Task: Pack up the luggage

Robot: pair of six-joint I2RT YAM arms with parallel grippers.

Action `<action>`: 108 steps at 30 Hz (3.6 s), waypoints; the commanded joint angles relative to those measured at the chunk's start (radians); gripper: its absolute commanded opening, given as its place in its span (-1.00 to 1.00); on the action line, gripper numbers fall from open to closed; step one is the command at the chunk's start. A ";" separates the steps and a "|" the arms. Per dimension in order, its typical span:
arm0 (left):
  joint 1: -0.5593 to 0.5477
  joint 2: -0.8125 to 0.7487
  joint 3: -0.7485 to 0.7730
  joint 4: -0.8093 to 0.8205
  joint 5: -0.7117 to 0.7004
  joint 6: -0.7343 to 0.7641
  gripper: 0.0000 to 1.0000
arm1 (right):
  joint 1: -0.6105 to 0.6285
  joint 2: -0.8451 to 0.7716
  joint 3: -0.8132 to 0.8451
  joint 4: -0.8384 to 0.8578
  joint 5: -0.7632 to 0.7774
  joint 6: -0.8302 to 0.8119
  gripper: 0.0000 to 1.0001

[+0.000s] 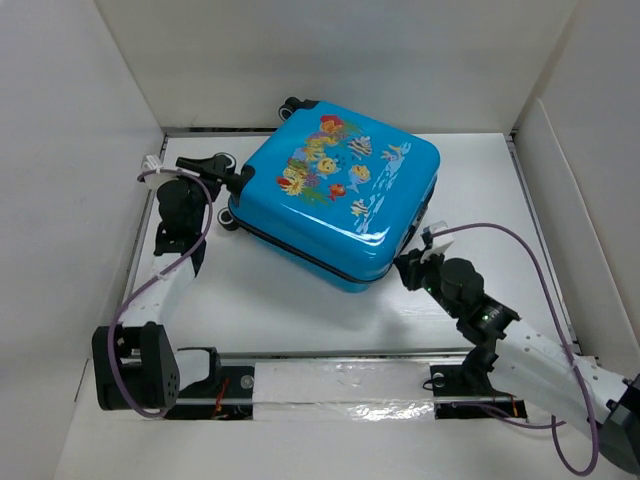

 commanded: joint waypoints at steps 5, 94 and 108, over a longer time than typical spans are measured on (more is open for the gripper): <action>0.015 -0.001 0.201 -0.040 0.098 0.107 -1.00 | -0.032 -0.077 0.043 -0.111 -0.093 -0.010 -0.12; -0.396 -0.499 -0.169 -0.407 -0.079 0.225 0.34 | 0.323 0.151 0.025 0.152 0.088 0.130 -1.00; 0.003 0.029 0.142 -0.280 0.193 0.194 0.43 | 0.314 0.147 -0.001 0.167 0.041 0.104 -1.00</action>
